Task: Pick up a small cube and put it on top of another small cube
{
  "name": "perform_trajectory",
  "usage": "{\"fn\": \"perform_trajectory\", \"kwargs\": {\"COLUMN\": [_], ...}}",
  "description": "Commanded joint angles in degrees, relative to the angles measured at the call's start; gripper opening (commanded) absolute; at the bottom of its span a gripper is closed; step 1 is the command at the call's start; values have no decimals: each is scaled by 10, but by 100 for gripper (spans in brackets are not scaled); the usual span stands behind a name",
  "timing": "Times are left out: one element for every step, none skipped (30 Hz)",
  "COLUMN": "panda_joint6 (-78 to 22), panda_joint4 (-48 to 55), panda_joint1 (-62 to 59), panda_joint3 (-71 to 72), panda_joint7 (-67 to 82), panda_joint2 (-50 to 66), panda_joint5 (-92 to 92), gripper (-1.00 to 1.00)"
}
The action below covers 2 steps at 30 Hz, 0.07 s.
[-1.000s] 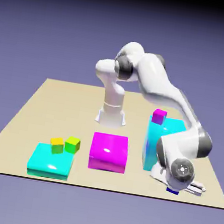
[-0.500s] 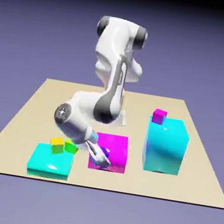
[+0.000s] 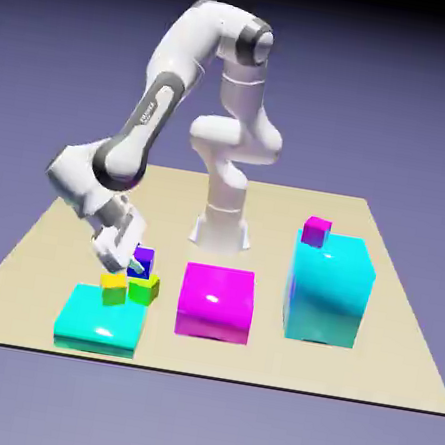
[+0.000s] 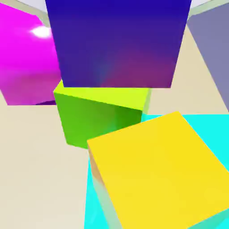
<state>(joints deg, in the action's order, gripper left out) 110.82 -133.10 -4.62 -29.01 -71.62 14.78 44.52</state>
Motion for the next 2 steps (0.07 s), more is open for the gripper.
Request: {"fn": "perform_trajectory", "kwargs": {"panda_joint6": [-25, -50], "panda_joint4": [15, 30], "panda_joint1": [-5, -10], "panda_joint3": [-11, -21], "panda_joint7": [-15, -30], "panda_joint2": [-16, -32], "panda_joint5": [-22, -43], "gripper": [100, 100]}}
